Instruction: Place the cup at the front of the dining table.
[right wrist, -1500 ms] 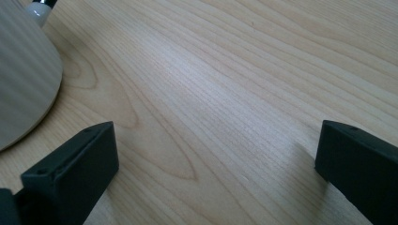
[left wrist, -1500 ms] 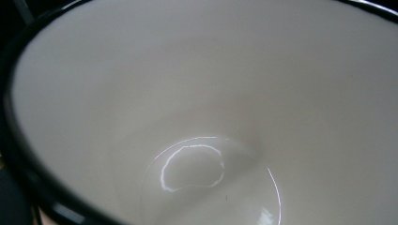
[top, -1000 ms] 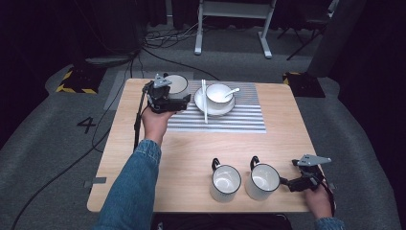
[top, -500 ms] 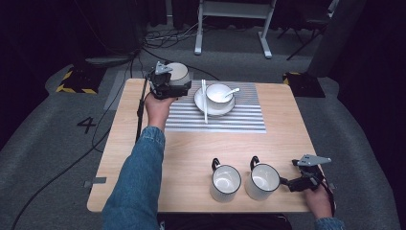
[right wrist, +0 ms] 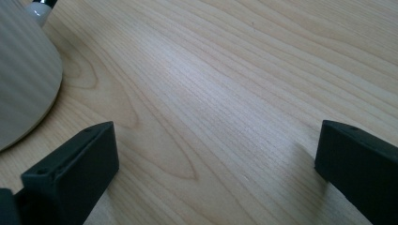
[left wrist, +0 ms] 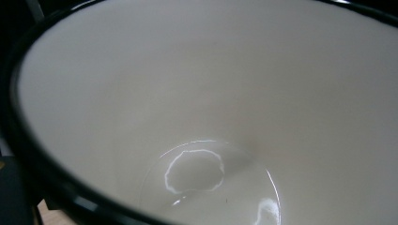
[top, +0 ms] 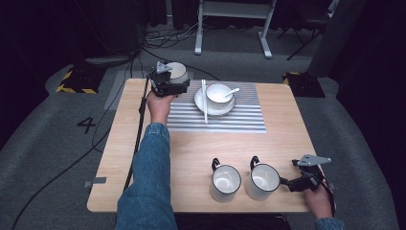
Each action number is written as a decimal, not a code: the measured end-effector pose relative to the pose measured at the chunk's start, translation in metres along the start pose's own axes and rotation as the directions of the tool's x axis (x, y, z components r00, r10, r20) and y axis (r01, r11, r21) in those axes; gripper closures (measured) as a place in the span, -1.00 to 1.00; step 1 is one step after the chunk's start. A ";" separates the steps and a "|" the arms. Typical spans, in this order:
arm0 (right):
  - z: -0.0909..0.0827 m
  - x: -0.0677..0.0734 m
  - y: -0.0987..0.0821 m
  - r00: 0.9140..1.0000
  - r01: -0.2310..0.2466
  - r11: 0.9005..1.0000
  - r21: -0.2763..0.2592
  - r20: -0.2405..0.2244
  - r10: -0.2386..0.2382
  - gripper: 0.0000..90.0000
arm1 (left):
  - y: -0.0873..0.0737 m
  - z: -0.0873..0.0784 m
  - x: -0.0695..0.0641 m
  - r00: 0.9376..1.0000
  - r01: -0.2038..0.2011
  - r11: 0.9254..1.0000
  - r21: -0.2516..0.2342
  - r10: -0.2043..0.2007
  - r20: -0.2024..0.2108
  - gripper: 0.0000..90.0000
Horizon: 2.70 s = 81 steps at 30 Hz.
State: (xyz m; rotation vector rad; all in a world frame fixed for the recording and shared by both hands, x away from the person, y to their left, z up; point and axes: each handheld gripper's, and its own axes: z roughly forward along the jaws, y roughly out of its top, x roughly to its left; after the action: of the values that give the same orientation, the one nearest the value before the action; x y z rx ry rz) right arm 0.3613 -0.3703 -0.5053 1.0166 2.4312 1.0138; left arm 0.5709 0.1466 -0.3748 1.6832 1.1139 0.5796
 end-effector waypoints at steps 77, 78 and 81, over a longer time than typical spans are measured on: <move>0.000 0.001 0.000 1.000 -0.002 1.000 -0.001 0.006 0.002 -1.00 | -0.097 0.049 -0.020 0.995 0.056 0.977 0.203 -0.038 -0.091 -1.00; 0.000 0.001 0.000 1.000 -0.002 1.000 0.000 0.003 0.002 -1.00 | -0.096 0.047 -0.021 0.995 0.051 0.978 0.204 -0.032 -0.095 -1.00; 0.000 0.001 0.000 1.000 -0.003 1.000 -0.001 0.005 0.003 -1.00 | -0.091 0.043 -0.023 0.995 0.048 0.981 0.190 -0.030 -0.098 -1.00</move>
State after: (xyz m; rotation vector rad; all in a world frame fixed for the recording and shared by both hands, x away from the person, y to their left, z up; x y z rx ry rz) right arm 0.3608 -0.3697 -0.5055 1.0216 2.4253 1.0126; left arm 0.5574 0.1143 -0.4719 1.8095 1.3035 0.5462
